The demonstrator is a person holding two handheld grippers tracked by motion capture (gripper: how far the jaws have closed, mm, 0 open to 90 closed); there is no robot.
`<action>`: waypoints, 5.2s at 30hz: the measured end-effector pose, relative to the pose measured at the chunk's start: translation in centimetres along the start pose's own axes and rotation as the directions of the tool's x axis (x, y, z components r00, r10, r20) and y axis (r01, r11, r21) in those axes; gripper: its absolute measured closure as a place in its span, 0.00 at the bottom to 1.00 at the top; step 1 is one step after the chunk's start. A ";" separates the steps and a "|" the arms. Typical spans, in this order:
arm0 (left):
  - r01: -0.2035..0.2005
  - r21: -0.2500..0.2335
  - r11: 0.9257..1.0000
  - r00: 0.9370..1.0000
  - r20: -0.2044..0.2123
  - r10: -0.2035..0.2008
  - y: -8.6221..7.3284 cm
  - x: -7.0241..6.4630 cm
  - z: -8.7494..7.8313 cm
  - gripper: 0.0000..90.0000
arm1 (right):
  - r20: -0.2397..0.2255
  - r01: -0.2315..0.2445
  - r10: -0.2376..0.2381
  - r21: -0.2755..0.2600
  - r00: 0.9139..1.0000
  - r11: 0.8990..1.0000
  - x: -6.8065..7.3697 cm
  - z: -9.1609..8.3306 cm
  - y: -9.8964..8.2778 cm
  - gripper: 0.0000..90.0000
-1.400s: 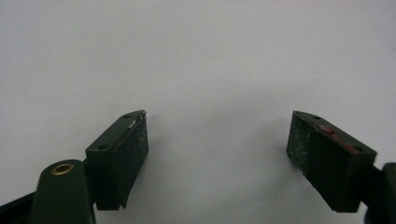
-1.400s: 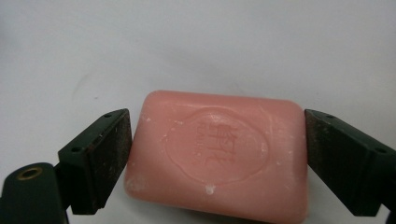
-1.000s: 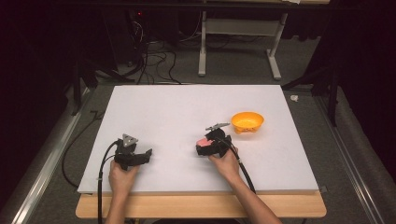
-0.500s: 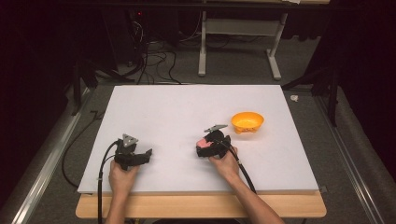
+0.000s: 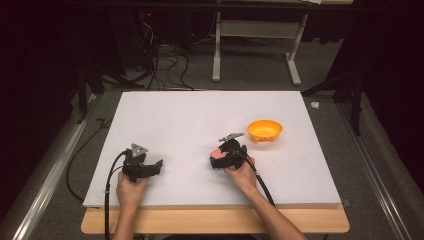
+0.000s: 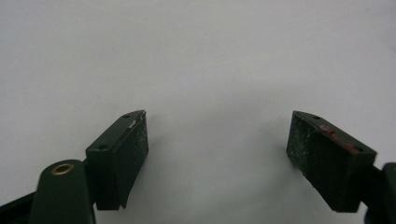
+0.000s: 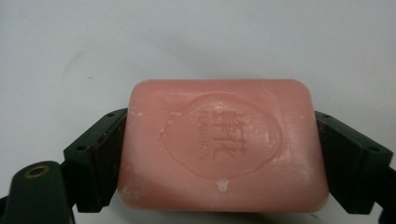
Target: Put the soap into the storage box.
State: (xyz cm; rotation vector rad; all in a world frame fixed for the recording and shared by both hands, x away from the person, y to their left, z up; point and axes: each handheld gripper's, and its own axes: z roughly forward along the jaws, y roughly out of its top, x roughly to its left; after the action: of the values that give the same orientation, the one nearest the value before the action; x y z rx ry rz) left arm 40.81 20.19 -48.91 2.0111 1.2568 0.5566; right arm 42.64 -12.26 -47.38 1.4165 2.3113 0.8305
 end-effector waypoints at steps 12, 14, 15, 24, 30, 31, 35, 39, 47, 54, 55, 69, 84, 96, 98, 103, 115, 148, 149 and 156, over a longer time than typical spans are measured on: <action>-0.003 0.001 1.000 1.000 -0.002 0.003 0.0 0.0 0.0 0.23 | -0.037 0.009 -0.011 -0.030 0.999 0.999 -0.2 -0.9 -0.3 0.15; -0.003 0.001 1.000 1.000 -0.002 0.003 0.0 0.0 0.0 0.23 | -0.042 0.005 -0.007 -0.035 0.999 0.999 -0.4 -1.2 -0.4 0.15; -0.003 0.001 1.000 1.000 -0.002 0.003 0.0 0.0 0.0 0.23 | -0.043 0.005 -0.006 -0.038 0.999 0.999 -0.5 -1.2 -0.4 0.15; -0.003 0.000 1.000 1.000 -0.003 0.003 0.0 0.0 0.0 0.23 | -0.075 -0.002 -0.003 -0.066 0.997 0.998 -1.3 -2.3 -1.1 0.15; -0.003 0.000 1.000 1.000 -0.003 0.003 0.0 0.0 0.0 0.23 | -0.072 0.010 -0.015 -0.075 0.997 0.997 -1.7 -3.2 -1.4 0.15; -0.003 -0.001 1.000 1.000 -0.004 0.003 0.0 0.0 0.0 0.23 | -0.069 0.009 -0.014 -0.077 0.998 0.997 -1.9 -3.6 -1.5 0.15; -0.003 -0.001 1.000 1.000 -0.003 0.003 0.0 0.0 0.0 0.23 | -0.065 0.009 -0.015 -0.081 0.998 0.997 -2.3 -4.1 -1.8 0.15; -0.003 0.000 1.000 1.000 -0.004 0.003 0.0 0.0 0.0 0.23 | -0.065 0.013 -0.018 -0.086 0.998 0.996 -2.7 -4.6 -2.1 0.15; -0.002 0.000 1.000 1.000 -0.002 0.002 0.0 0.0 0.0 0.23 | -0.051 0.029 -0.034 -0.091 0.998 0.995 -3.3 -5.8 -2.8 0.15; 0.000 0.002 1.000 1.000 0.000 0.000 0.0 0.0 0.0 0.23 | -0.042 0.017 -0.021 -0.103 0.999 0.995 -4.3 -7.0 -3.4 0.15; 0.000 0.002 1.000 1.000 0.001 0.000 0.0 0.0 0.0 0.23 | -0.040 0.012 -0.016 -0.103 0.999 0.995 -4.4 -7.1 -3.5 0.15; 0.000 0.002 1.000 1.000 0.001 0.000 0.0 0.0 0.0 0.23 | -0.021 -0.028 0.026 -0.129 0.999 0.991 -6.6 -9.1 -4.7 0.15; -0.002 0.004 1.000 1.000 0.000 0.002 0.0 0.0 0.0 0.23 | 0.009 -0.102 0.104 -0.145 0.994 0.984 -9.6 -11.0 -5.2 0.15; -0.002 0.004 1.000 1.000 0.000 0.002 0.0 0.0 0.0 0.23 | 0.018 -0.154 0.159 -0.150 0.987 0.977 -12.0 -11.8 -3.8 0.15; -0.001 0.004 1.000 1.000 0.000 0.001 0.0 0.0 0.0 0.23 | 0.017 -0.161 0.165 -0.149 0.986 0.976 -12.2 -11.9 -3.6 0.15; -0.001 0.004 1.000 1.000 0.000 0.001 0.0 0.0 0.0 0.23 | 0.012 -0.181 0.185 -0.151 0.983 0.972 -13.0 -12.0 -2.5 0.15; -0.001 0.004 1.000 1.000 0.000 0.001 0.0 0.0 0.0 0.23 | 0.012 -0.209 0.212 -0.119 0.977 0.971 -14.0 -11.3 0.3 0.15; 0.002 0.003 1.000 1.000 0.001 -0.002 0.0 0.0 0.0 0.23 | 0.021 -0.284 0.284 -0.017 0.958 0.959 -15.6 -7.1 4.0 0.15; 0.001 0.003 1.000 1.000 0.000 -0.001 0.0 0.0 0.0 0.23 | 0.016 -0.287 0.287 -0.006 0.958 0.958 -15.7 -6.9 4.1 0.15; -0.001 0.004 1.000 1.000 0.000 0.001 0.0 0.0 0.0 0.23 | 0.020 -0.296 0.295 0.011 0.955 0.955 -15.8 -6.3 4.2 0.15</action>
State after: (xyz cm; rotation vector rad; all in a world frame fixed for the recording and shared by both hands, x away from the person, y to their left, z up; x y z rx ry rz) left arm 40.83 20.22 -48.89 2.0148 1.2581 0.5543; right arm 49.63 -26.72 -40.43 1.7979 2.1246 0.8777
